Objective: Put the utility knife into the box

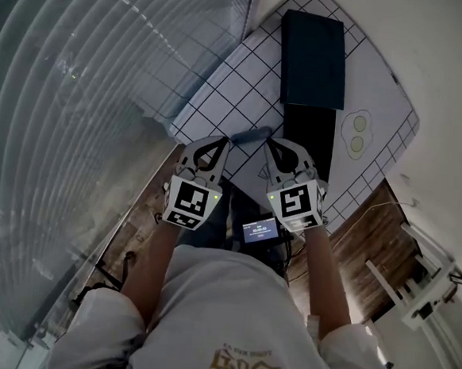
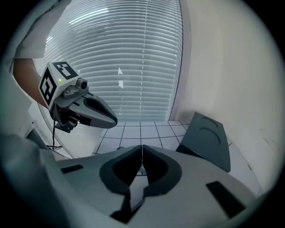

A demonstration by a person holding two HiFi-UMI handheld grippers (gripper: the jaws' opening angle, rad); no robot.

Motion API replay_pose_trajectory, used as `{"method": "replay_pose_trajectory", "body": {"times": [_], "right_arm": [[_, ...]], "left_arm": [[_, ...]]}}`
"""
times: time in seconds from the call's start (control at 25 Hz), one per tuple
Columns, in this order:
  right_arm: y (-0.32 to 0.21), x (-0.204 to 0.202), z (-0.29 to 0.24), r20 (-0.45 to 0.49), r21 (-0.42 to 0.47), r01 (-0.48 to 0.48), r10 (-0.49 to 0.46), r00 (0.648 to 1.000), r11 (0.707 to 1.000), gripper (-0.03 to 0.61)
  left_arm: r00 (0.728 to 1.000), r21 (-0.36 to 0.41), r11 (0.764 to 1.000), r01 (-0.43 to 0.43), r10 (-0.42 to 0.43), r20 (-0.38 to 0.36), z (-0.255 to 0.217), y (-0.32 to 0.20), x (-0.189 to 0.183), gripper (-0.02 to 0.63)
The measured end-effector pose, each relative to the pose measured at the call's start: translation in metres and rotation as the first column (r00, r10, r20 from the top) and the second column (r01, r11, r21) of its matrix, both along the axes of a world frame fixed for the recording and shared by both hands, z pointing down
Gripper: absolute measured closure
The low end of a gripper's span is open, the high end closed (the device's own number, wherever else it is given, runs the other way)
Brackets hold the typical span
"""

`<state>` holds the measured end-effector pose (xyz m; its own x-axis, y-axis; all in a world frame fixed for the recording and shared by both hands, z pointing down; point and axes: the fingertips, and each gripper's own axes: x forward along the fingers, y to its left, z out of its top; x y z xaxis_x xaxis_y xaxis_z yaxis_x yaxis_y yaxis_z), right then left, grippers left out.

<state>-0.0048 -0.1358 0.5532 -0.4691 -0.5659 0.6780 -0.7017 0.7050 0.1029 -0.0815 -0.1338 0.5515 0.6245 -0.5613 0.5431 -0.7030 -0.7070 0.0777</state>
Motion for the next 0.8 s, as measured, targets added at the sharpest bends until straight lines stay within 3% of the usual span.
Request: {"method": "replay_pose_trajectory", "body": {"times": [0.32, 0.52, 0.8], "right_arm": [[-0.006, 0.000, 0.019, -0.025, -0.053, 0.004, -0.006, 1.000, 0.999, 0.571], [-0.007, -0.001, 0.028, -0.029, -0.074, 0.011, -0.014, 1.000, 0.997, 0.571], [0.001, -0.005, 0.029, -0.015, -0.091, 0.017, -0.019, 1.000, 0.996, 0.571]], "left_arm": [[0.995, -0.086, 0.992, -0.090, 0.093, 0.031, 0.033, 0.002, 0.016, 0.606], [0.990, -0.187, 0.972, -0.141, 0.144, 0.003, 0.053, 0.009, 0.028, 0.502], [0.987, -0.213, 0.965, -0.152, 0.158, 0.011, 0.067, 0.004, 0.033, 0.477]]}}
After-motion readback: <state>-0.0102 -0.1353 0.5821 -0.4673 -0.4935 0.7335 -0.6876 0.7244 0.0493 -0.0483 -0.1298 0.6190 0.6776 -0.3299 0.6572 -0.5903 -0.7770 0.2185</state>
